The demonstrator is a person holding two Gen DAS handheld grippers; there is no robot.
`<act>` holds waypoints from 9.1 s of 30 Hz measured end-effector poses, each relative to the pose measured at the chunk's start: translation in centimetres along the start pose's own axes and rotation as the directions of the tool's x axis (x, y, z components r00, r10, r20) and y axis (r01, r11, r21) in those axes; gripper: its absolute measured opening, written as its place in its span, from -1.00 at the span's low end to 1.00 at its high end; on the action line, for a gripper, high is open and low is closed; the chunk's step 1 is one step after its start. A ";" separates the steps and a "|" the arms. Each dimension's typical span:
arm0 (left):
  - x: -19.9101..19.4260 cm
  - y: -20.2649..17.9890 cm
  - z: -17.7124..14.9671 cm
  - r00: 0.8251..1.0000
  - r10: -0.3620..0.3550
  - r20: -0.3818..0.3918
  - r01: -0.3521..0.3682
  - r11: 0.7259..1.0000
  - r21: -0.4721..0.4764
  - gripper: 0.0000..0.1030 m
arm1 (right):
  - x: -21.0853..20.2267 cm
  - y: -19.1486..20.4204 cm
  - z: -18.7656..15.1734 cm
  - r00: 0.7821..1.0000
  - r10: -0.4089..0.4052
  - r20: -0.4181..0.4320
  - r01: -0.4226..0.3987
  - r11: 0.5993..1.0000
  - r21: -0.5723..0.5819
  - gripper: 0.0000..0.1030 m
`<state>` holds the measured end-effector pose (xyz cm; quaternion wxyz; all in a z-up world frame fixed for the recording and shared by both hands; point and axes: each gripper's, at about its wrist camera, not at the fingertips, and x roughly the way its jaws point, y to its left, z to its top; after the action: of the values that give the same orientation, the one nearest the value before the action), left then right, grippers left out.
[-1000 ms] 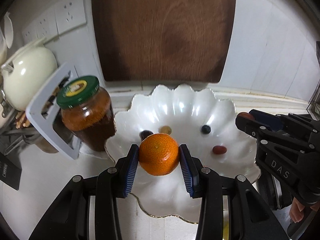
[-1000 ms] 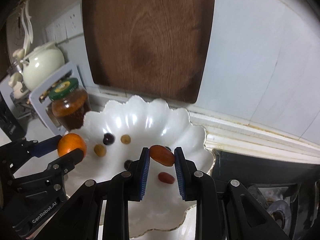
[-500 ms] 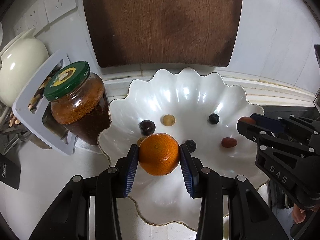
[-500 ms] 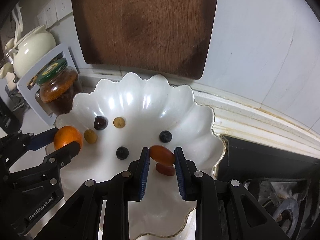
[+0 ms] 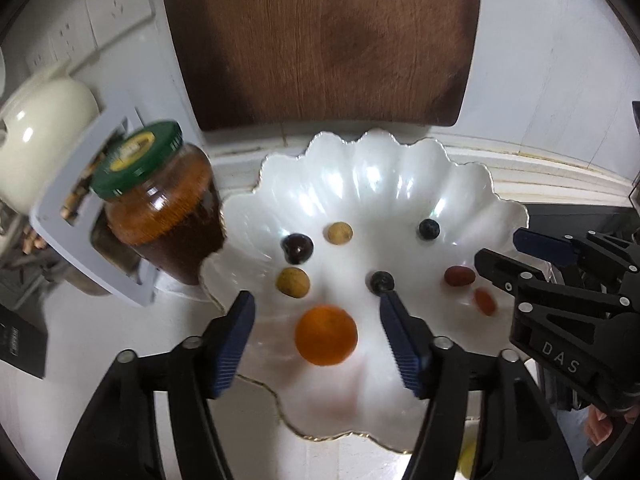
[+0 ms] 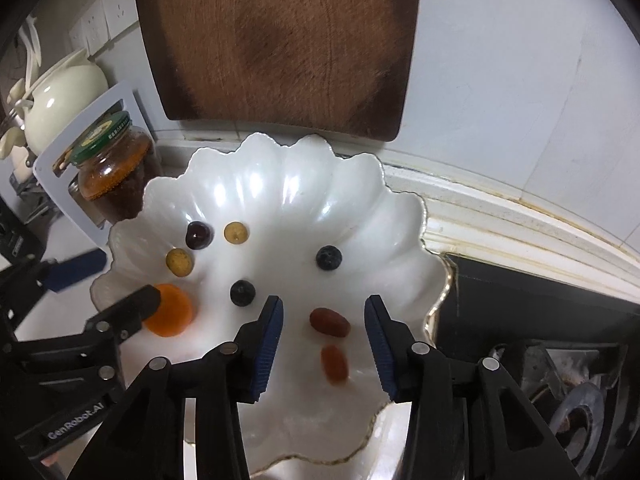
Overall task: Organize fruits
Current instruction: 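Lower the orange and red date into the white bowl and open both grippers, then withdraw both open grippers from the bowl toward the green fruit and dark plum, then grasp the dark plum with the left gripper while the right grasps the green citrus fruit, then lift and carry the plum in the left gripper while the right carries the green fruit over the bowl, then lower the plum and green fruit into the bowl and open both grippers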
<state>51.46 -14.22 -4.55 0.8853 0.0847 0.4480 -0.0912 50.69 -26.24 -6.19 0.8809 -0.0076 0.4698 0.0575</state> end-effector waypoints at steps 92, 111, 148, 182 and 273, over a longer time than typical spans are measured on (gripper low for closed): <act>-10.5 -9.1 -20.7 0.984 0.098 0.150 -0.071 0.982 -0.175 0.32 | -6.3 0.6 -15.1 0.921 0.386 -0.043 -0.379 0.869 -0.318 0.06; -5.8 -9.1 -19.9 0.999 0.015 0.053 -0.006 0.987 -0.159 -0.03 | -3.1 0.8 -15.2 0.914 0.385 -0.123 -0.405 0.866 -0.295 0.06; -11.1 -7.5 -19.4 0.980 0.111 0.166 -0.065 0.963 -0.263 -0.45 | -6.6 -0.1 -15.6 0.911 0.411 -0.021 -0.400 0.871 -0.286 -0.02; -17.3 -4.7 -12.9 0.913 0.023 0.407 0.027 0.993 -0.116 -0.45 | -14.9 -0.3 -12.3 0.918 0.268 0.293 -0.250 0.963 -0.098 -0.02; 1.7 2.2 2.9 0.998 0.042 0.039 -0.041 0.999 -0.036 0.35 | 1.3 -1.6 0.7 0.999 -0.013 0.037 0.010 0.996 0.084 0.18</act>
<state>55.21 -12.94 -4.04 0.8970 0.0767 0.4301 -0.0668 52.13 -27.72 -6.93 0.8893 0.0276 0.4553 0.0326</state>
